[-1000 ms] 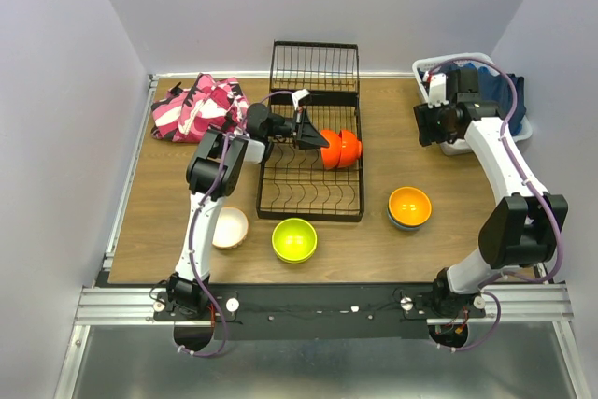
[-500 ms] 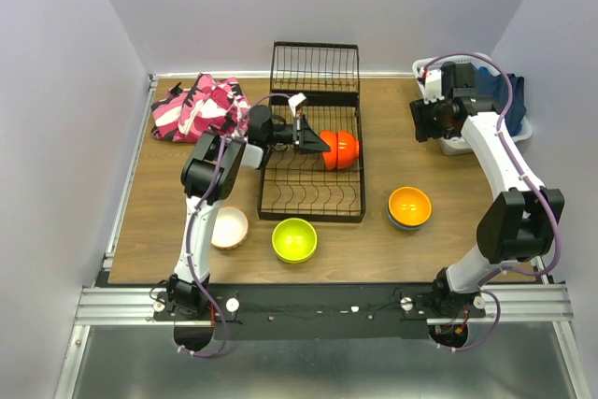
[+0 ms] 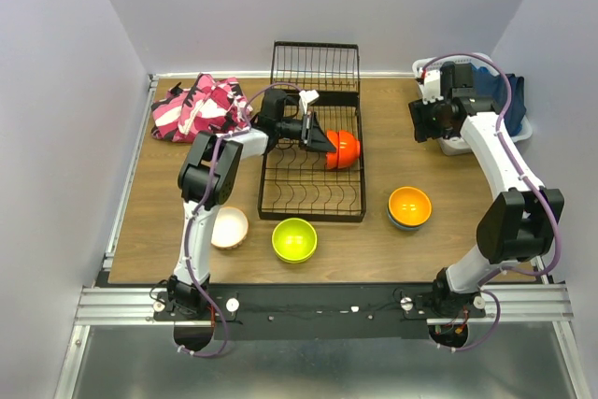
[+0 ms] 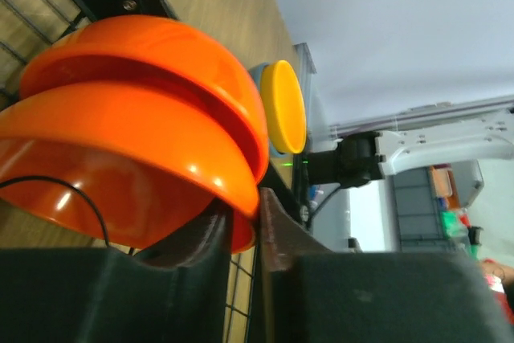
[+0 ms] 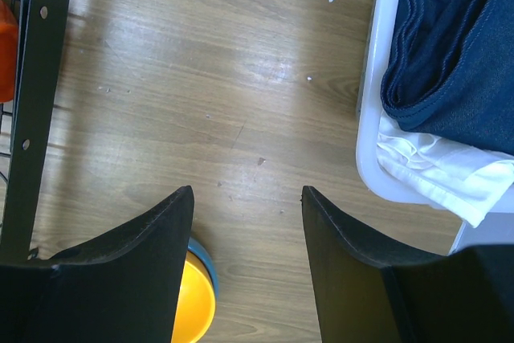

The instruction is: Load the bowls into the dish rack

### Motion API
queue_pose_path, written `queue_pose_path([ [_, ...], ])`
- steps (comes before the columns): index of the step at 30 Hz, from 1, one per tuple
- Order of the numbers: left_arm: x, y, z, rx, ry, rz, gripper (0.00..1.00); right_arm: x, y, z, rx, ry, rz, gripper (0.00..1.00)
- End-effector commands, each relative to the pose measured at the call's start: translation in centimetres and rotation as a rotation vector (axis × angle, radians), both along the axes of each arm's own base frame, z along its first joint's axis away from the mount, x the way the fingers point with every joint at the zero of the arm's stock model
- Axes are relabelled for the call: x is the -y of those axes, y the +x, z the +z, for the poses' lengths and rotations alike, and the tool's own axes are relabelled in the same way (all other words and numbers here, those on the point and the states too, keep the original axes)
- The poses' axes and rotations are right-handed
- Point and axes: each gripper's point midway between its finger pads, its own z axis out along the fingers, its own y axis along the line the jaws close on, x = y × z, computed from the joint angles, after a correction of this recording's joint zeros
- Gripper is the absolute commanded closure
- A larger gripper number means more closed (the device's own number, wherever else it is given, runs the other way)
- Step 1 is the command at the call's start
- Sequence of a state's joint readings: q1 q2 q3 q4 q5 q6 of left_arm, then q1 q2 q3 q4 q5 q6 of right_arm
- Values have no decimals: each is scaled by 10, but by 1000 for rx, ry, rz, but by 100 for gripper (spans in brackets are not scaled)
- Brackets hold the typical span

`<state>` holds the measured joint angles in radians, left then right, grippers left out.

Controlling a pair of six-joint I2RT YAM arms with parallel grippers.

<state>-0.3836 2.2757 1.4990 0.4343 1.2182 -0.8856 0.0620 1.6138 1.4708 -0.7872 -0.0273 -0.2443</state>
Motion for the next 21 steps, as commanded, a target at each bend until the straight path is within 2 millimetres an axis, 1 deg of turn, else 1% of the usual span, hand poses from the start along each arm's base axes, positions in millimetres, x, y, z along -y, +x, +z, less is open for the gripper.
queue_pose_path([
  [1,-10,8,-36,30,163,95,68,-3,-5,6,16,-1,14,36],
  [2,-11,9,-28,63,164,97,67,-4,-6,5,15,1,17,36],
  [3,-14,8,-32,56,195,107,65,-4,-6,7,21,2,16,36],
  [4,-15,8,-30,92,201,105,64,-4,-6,6,22,1,17,36],
  [6,-17,6,-22,105,206,108,61,-4,-6,6,23,5,17,36],
  [7,-18,7,-21,120,216,115,60,-3,-7,6,25,5,16,36],
  [9,-20,4,-14,130,228,121,42,-5,-9,6,26,8,21,36],
  [10,-21,6,-11,150,232,128,42,-5,-10,7,28,9,20,36],
  [11,-24,6,-13,172,257,136,41,-6,-11,5,23,10,22,35],
  [12,-27,3,-10,171,286,141,39,-5,-11,5,24,13,19,35],
  [17,-41,-2,-13,211,384,145,38,-8,-11,7,36,26,24,35],
  [20,-50,-13,-10,250,429,113,38,-9,-10,8,46,31,30,35],
  [21,-56,-20,-6,272,450,92,37,-9,-10,8,47,35,27,35],
])
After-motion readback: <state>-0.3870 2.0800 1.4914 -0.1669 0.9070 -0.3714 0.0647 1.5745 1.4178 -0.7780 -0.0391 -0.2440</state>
